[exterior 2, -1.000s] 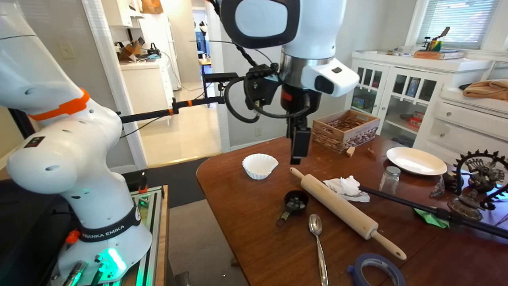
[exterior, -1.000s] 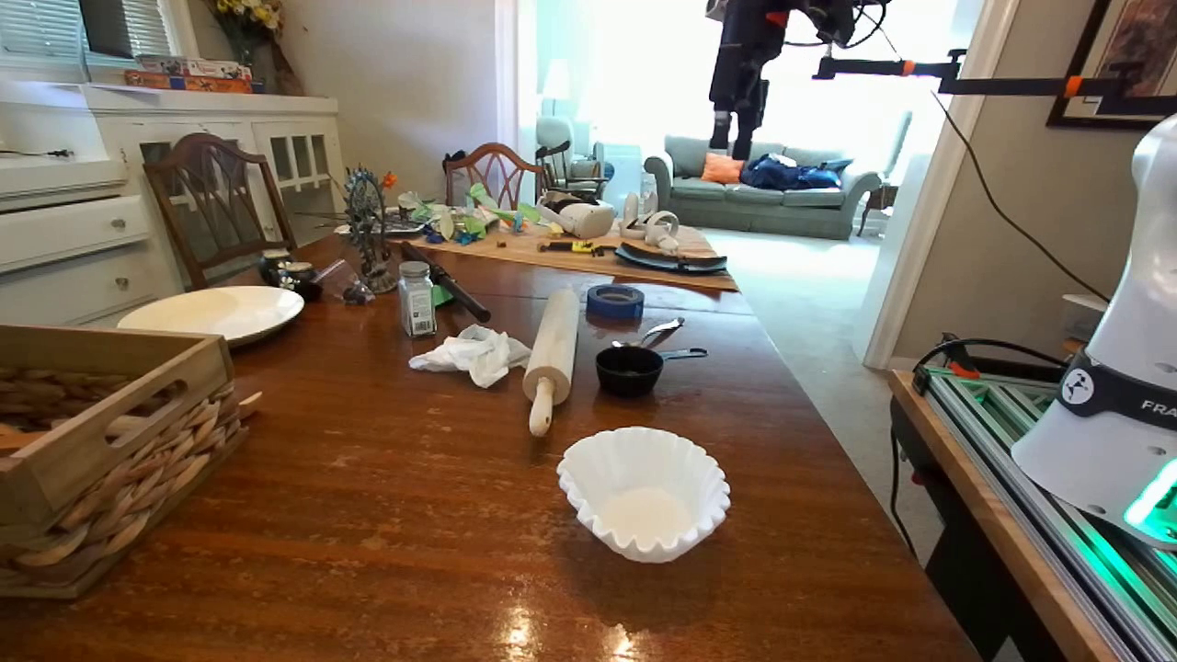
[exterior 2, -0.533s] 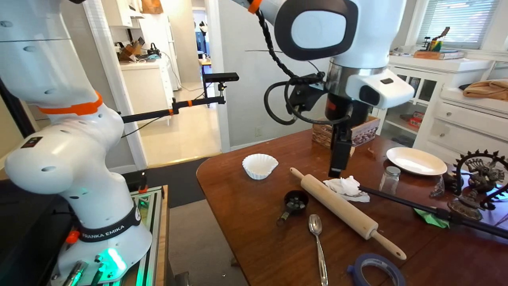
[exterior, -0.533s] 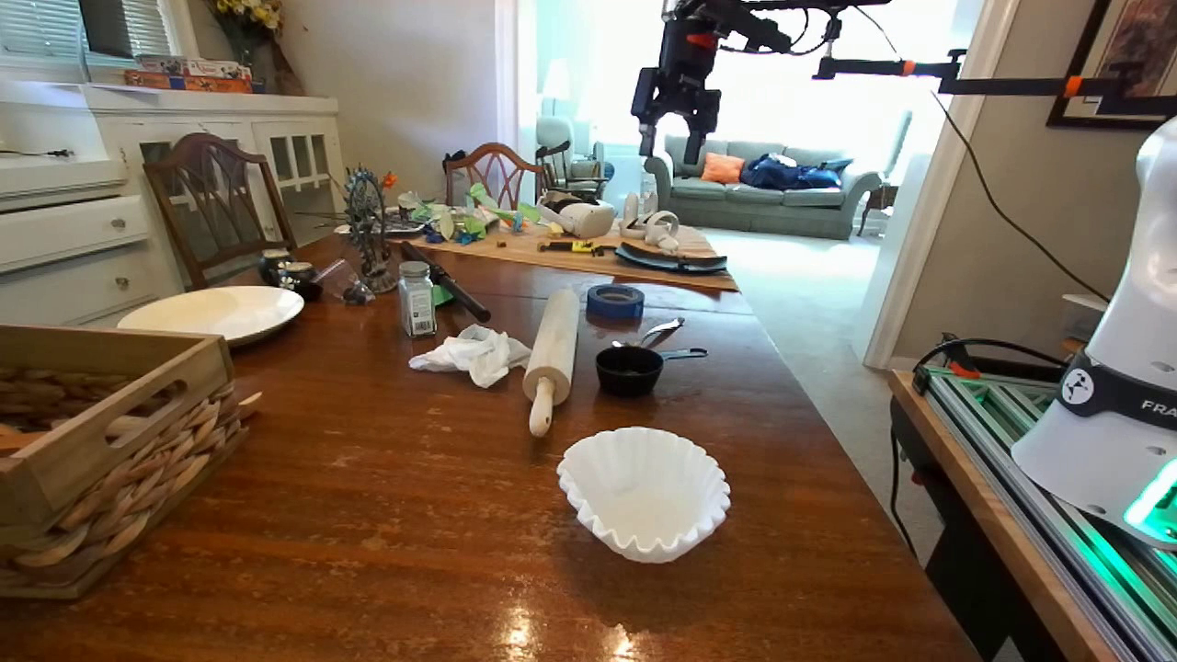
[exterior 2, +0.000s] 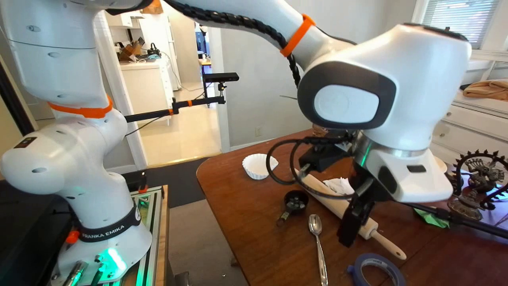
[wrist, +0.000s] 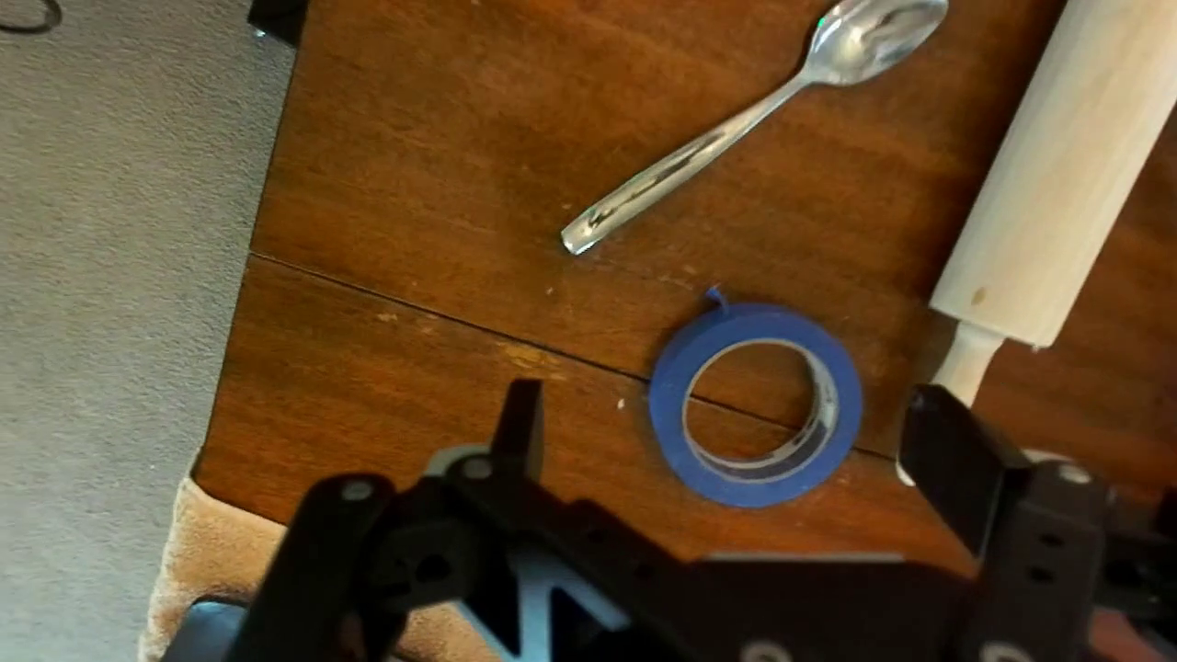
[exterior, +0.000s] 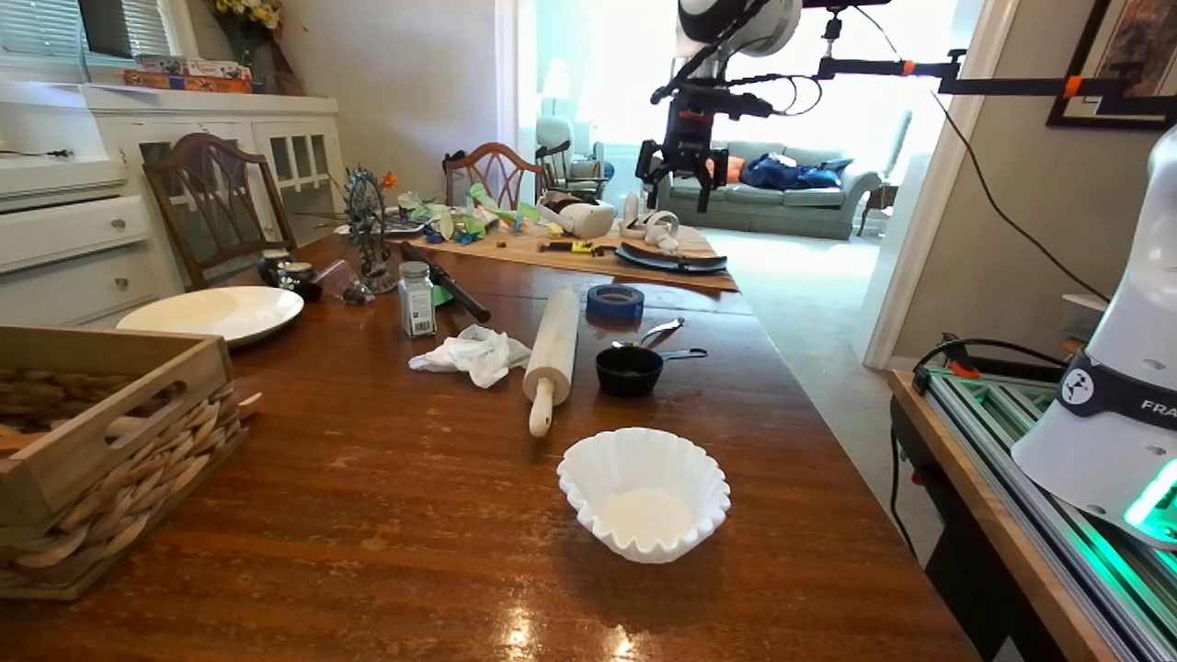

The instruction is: Move the masking tape forward

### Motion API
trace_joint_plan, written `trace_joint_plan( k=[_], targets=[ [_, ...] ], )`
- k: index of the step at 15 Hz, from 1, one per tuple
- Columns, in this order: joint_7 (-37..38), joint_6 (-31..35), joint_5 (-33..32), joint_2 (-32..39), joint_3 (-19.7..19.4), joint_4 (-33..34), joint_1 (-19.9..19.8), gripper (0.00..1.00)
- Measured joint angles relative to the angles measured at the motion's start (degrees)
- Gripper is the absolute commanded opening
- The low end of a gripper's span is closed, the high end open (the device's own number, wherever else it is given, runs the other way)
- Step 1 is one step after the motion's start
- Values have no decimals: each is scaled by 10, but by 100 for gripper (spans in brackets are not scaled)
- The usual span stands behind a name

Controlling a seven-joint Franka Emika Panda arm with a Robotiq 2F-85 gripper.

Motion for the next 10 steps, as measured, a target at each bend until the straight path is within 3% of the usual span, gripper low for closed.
trace_joint_plan(
  k=[5, 10],
  targets=[
    [53, 97, 60, 79, -6, 11, -17, 100],
    [146, 98, 84, 134, -4, 55, -15, 100]
  ],
)
